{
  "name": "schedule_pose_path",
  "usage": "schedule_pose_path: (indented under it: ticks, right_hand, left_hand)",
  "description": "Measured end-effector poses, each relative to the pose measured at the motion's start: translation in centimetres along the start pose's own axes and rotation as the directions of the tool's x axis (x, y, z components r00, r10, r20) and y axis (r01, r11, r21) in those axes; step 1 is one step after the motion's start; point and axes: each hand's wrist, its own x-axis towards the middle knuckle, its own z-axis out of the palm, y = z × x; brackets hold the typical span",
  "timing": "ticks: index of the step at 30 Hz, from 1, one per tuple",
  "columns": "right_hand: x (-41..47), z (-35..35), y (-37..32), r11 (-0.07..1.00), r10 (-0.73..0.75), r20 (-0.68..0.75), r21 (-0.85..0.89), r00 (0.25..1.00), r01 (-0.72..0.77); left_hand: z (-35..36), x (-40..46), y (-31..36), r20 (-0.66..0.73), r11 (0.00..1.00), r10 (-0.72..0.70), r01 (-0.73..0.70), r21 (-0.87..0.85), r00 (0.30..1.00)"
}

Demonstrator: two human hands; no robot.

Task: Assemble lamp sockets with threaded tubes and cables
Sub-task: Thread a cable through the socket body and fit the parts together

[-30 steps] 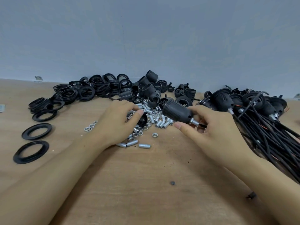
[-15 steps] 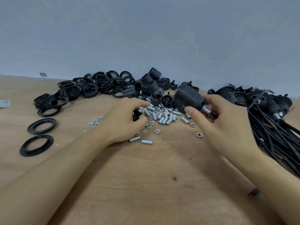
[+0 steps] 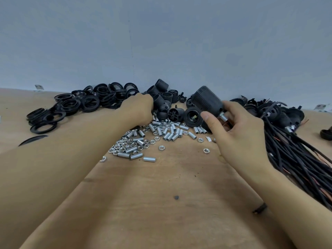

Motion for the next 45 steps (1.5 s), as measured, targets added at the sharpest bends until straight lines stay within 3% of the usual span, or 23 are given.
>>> schedule_pose_path:
  ticks: [4,7,10,12,13,15,16,18,21,23,28,30,32,37,45]
  right_hand:
    - [0.0,0.1,0.2,1.000,0.003,0.023,-0.008,1.000,-0.003]
    - [-0.1,0.2,-0.1,1.000,0.000,0.067,-0.021,0.998,0.001]
    - [-0.3,0.2,-0.4,0.999,-0.009,0.120,-0.039,0.993,0.013]
    - [-0.4,0.2,-0.6,0.999,-0.013,0.161,-0.043,0.987,0.020]
    - [-0.4,0.2,-0.7,0.999,-0.017,0.183,-0.048,0.983,0.026]
    - [-0.6,0.3,-1.0,0.997,-0.028,0.226,-0.064,0.974,0.043]
    - [-0.7,0.4,-1.1,0.996,-0.034,0.242,-0.074,0.970,0.054]
    - [-0.8,0.4,-1.2,0.993,-0.047,0.278,-0.088,0.959,0.074]
    - [-1.0,0.5,-1.3,0.986,-0.091,0.351,-0.100,0.932,0.134]
    - [-0.9,0.4,-1.2,0.982,-0.110,0.362,-0.103,0.926,0.157]
    - [-0.6,0.3,-0.8,0.977,-0.145,0.376,-0.090,0.915,0.191]
    - [-0.7,0.3,-0.7,0.975,-0.158,0.389,-0.083,0.908,0.205]
    - [-0.8,0.4,-0.6,0.975,-0.164,0.413,-0.073,0.896,0.212]
    - [-0.7,0.2,-0.4,0.954,-0.243,0.411,-0.060,0.879,0.292]
    - [-0.2,-0.3,-0.2,0.877,-0.361,0.442,-0.139,0.821,0.460]
  left_hand:
    - [0.1,0.1,-0.8,-0.033,0.981,-0.028,0.021,-0.191,0.999]
    - [-0.2,-0.4,-1.5,-0.164,0.923,-0.095,0.024,-0.385,0.982]
    - [-0.8,-2.1,-1.7,-0.388,0.877,-0.186,-0.025,-0.479,0.903]
    - [-1.2,-3.9,-1.4,-0.498,0.771,-0.276,-0.120,-0.625,0.822]
    - [-1.4,-5.0,-0.9,-0.489,0.663,-0.297,-0.191,-0.724,0.820]
    - [-1.3,-7.1,0.7,-0.364,0.367,-0.238,-0.264,-0.892,0.901]
    - [-1.0,-8.0,1.5,-0.313,0.265,-0.178,-0.261,-0.928,0.933]
    - [0.1,-9.5,2.8,-0.253,0.193,-0.101,-0.231,-0.954,0.962]
    - [1.4,-10.5,3.5,-0.232,0.239,-0.014,-0.222,-0.945,0.973]
    - [1.4,-10.4,3.4,-0.198,0.215,0.017,-0.197,-0.956,0.980]
    - [0.6,-10.1,3.1,-0.046,-0.129,0.176,-0.023,-0.991,0.983]
    - [0.6,-10.1,3.1,-0.038,-0.055,0.158,-0.029,-0.998,0.987]
    - [0.8,-10.2,3.3,-0.125,0.055,0.149,-0.134,-0.989,0.981]
    - [0.6,-10.4,3.2,-0.105,-0.033,0.153,-0.101,-0.994,0.983]
    - [0.1,-10.9,3.0,-0.008,0.034,0.231,-0.017,-0.999,0.973]
